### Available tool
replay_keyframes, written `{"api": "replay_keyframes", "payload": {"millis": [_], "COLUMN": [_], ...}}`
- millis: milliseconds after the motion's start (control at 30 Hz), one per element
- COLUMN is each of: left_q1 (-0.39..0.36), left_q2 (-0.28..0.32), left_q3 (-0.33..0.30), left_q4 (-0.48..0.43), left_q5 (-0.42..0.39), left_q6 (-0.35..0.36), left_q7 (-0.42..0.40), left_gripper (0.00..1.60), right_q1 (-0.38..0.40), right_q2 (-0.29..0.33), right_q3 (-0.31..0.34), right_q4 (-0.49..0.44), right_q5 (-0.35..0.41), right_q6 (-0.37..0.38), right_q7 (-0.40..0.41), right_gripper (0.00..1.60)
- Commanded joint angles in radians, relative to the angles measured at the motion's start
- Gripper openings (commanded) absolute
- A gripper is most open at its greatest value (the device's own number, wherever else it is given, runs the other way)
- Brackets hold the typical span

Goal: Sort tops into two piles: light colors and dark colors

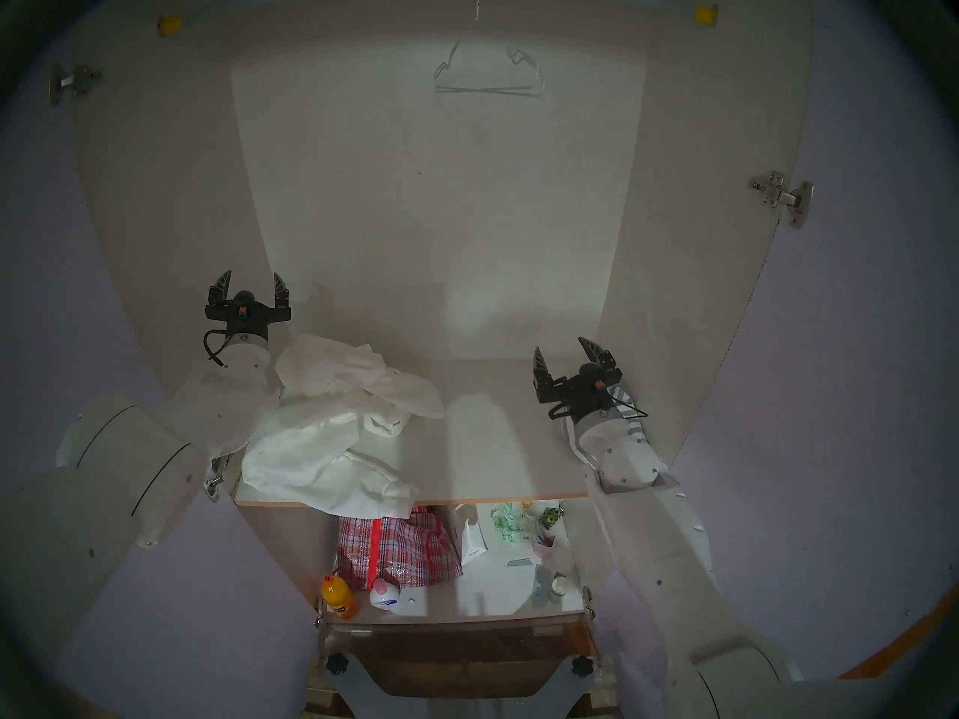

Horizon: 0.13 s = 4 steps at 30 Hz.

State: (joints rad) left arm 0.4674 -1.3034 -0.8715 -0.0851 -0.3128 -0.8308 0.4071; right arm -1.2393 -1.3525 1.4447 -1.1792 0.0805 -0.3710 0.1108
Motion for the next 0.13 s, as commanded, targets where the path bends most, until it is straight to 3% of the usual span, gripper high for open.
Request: {"api": "replay_keyframes", "payload": {"millis": [0,100], "left_q1": [-0.034,-0.035], "left_q2": [-0.003,-0.004], "left_q3": [0.007,0.011], "left_q4": [-0.019,-0.018], "left_q5": [0.006,0.005], "left_q6": [0.005,0.007], "left_q7": [-0.009,-0.007], "left_gripper": [1.60,1.60], "right_q1": [0.014,0.014], "right_q2": [0.002,0.000], "right_q3": [0.005,0.005], "right_q4": [0.000,0.001], "right_q5": [-0.031,-0.038], "right_q6": [0.018,0.021], "right_q7": [-0.038,-0.045], "right_gripper": [1.60,1.60]}}
